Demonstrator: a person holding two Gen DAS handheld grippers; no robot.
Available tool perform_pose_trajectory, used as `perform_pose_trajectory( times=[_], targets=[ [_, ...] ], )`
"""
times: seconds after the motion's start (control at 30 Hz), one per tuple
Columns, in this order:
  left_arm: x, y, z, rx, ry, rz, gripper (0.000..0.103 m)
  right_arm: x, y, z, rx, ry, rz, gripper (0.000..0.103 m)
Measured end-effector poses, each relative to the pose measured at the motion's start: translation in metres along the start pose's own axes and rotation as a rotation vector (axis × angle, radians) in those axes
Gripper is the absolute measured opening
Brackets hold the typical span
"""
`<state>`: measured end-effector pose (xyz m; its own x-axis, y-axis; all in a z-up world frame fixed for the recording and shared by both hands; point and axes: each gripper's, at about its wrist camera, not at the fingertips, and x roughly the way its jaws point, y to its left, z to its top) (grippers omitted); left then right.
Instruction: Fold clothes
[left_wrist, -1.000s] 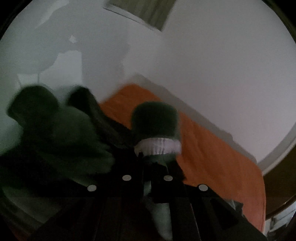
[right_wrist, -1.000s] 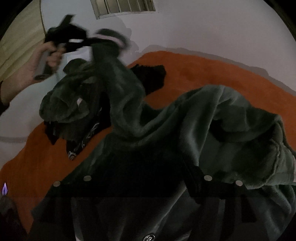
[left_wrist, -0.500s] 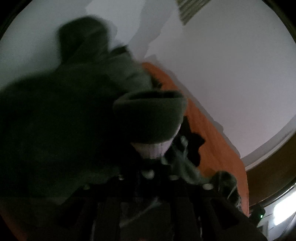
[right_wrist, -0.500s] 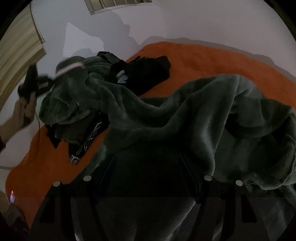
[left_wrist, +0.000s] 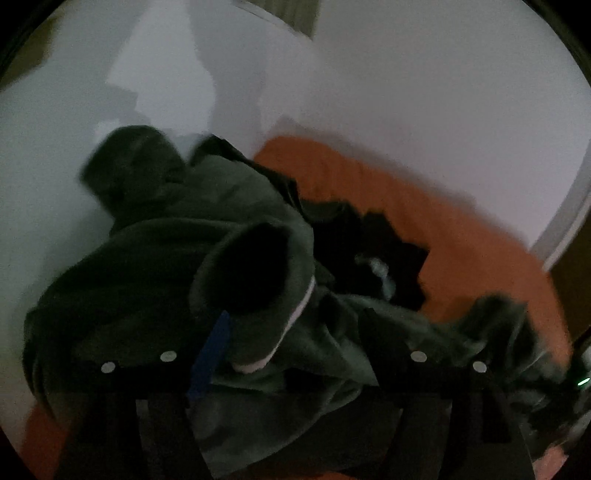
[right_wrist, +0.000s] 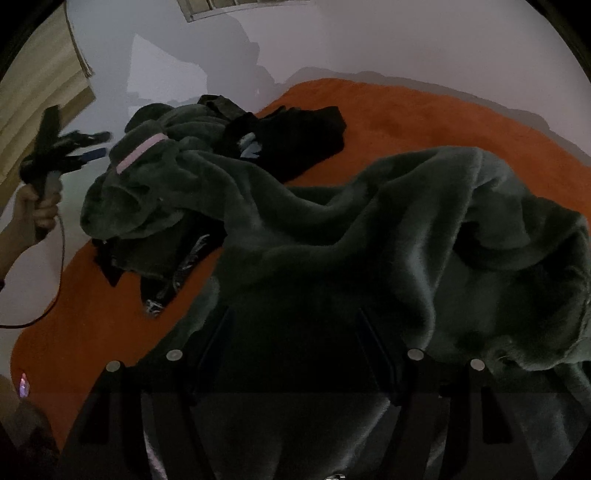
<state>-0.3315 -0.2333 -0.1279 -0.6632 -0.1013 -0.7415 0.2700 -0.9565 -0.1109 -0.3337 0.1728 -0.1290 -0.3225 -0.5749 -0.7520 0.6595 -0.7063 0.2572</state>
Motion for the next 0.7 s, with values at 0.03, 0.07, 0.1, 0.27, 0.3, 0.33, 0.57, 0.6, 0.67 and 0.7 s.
perform_pose_trajectory(
  times=[0.03, 0.07, 0.1, 0.27, 0.3, 0.33, 0.57, 0.6, 0.67, 0.7],
  targets=[
    [0.013, -0.007, -0.001, 0.024, 0.036, 0.044, 0.072, 0.001, 0.001, 0.0, 0.001, 0.005, 0.002, 0.067],
    [0.028, -0.013, 0.0, 0.04, 0.082, 0.099, 0.068, 0.001, 0.003, -0.001, 0.001, 0.01, 0.004, 0.067],
    [0.041, -0.015, -0.001, 0.04, 0.118, 0.141, 0.037, 0.002, 0.004, -0.001, 0.002, 0.015, 0.005, 0.067],
    [0.02, 0.012, -0.003, -0.193, -0.015, 0.171, 0.01, 0.005, 0.011, -0.003, 0.005, 0.041, 0.014, 0.067],
    [0.01, 0.021, -0.004, -0.228, -0.046, 0.172, 0.01, 0.005, 0.013, -0.003, 0.006, 0.046, 0.016, 0.067],
    [-0.001, 0.031, -0.006, -0.264, -0.078, 0.172, 0.01, 0.006, 0.014, -0.003, 0.007, 0.051, 0.018, 0.067],
    [-0.046, 0.115, -0.032, -0.443, -0.17, -0.179, 0.01, 0.013, 0.007, -0.008, 0.022, 0.081, 0.018, 0.067],
    [-0.043, 0.116, -0.037, -0.422, -0.157, -0.173, 0.01, 0.014, 0.004, -0.008, 0.025, 0.078, 0.013, 0.067],
    [-0.034, 0.12, -0.052, -0.382, -0.115, -0.139, 0.01, 0.014, -0.003, -0.01, 0.032, 0.072, 0.001, 0.067],
    [-0.03, 0.121, -0.059, -0.362, -0.095, -0.123, 0.01, 0.015, -0.007, -0.01, 0.039, 0.072, -0.006, 0.067]
  ],
)
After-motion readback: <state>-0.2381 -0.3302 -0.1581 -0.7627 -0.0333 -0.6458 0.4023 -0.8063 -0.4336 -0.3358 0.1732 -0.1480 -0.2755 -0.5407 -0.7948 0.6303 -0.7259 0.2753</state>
